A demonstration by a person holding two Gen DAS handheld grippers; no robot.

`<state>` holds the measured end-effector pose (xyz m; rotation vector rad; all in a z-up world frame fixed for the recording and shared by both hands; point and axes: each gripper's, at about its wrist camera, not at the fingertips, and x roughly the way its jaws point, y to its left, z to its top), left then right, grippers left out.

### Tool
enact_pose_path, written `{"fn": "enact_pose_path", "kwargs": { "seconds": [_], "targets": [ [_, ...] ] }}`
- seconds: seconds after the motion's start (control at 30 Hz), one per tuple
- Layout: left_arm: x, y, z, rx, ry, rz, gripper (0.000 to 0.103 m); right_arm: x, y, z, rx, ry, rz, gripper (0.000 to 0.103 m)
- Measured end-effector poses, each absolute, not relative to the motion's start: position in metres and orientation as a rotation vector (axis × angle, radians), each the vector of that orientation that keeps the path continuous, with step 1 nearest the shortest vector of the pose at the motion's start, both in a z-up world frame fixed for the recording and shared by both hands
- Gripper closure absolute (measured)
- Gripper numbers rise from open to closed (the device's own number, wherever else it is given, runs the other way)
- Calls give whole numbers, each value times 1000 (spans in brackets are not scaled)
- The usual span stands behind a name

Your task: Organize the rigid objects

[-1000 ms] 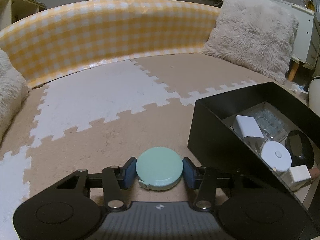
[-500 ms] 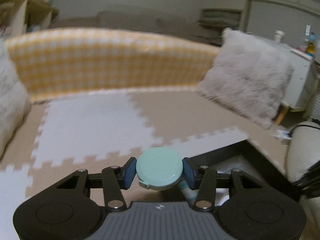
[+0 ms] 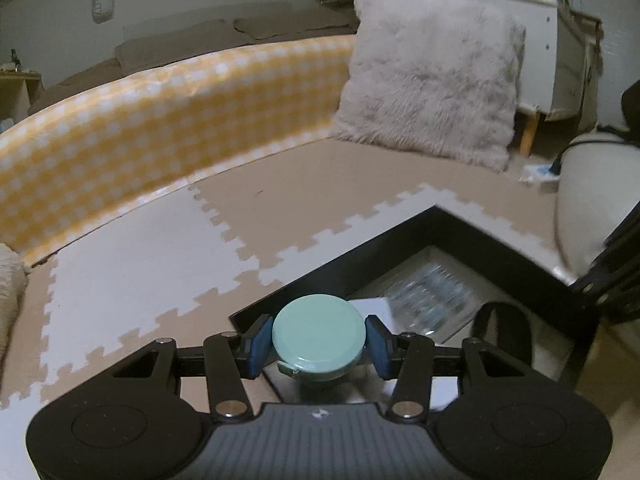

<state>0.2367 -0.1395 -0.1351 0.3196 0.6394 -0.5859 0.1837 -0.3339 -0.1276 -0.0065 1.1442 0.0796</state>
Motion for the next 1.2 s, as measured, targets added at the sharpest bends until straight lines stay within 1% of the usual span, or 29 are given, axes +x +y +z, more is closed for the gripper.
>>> {"fn": "enact_pose_path", "kwargs": {
  "seconds": [0.17, 0.23, 0.3, 0.37, 0.57, 0.63, 0.7, 0.83, 1.2],
  "targets": [
    [239, -135, -137, 309, 620, -578, 52, 184, -333, -127, -8, 1145, 79, 98],
    [238, -136, -138, 315, 611, -576, 49, 184, -333, -127, -11, 1144, 79, 98],
    [238, -138, -137, 297, 620, -599, 34, 184, -333, -127, -11, 1145, 79, 98],
    [237, -139, -136, 283, 628, -611, 28, 184, -333, -127, -10, 1144, 79, 98],
    [235, -142, -134, 274, 658, -627, 21, 184, -333, -127, -10, 1145, 80, 98],
    [235, -144, -133, 263, 670, -631, 15, 184, -332, -127, -10, 1145, 79, 98],
    [234, -145, -131, 252, 676, -638, 5, 184, -333, -127, -9, 1145, 80, 98],
    [231, -146, -125, 230, 684, -645, 0, 184, -332, -127, -8, 1144, 79, 98],
    [218, -142, -108, 186, 725, -589, 0, 183, -333, -126, -19, 1145, 74, 98]
  ]
}}
